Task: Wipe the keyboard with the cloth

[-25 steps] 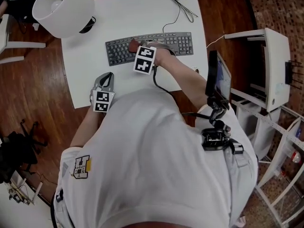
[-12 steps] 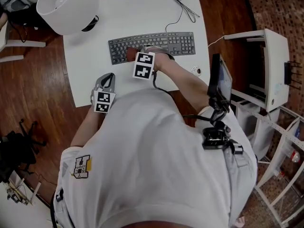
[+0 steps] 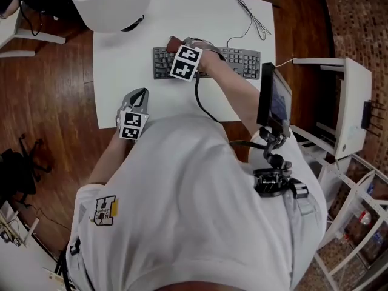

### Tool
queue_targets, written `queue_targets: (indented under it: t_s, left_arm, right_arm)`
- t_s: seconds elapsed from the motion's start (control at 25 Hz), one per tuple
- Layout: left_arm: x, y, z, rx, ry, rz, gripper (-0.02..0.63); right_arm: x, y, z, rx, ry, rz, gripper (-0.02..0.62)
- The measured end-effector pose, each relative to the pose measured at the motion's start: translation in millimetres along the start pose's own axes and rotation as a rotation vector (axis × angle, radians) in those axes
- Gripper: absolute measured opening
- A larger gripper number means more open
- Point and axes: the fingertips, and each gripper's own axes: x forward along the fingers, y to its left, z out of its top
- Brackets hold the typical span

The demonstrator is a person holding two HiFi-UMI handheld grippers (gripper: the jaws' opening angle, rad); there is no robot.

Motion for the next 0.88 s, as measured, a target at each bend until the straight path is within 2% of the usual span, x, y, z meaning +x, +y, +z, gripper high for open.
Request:
queue_targets:
  t_s: [0.6,0.76,0.88]
  left_arm:
    - [6,-23,3,0.059,0.0,-0.063,0.0]
    - [5,-21,3,0.051,-0.005,-0.056,0.0]
    - [3,-16,2,0.034,-0.007,-0.042,0.0]
  right_arm:
    - [-27,135,-23,-0.068,-0.017,0.156,0.091]
    - [-24,133,-21,-0.08,-0.019,0.17,0.091]
    - [-26,99,-3,-0.047,-0.051,0.151,0.091]
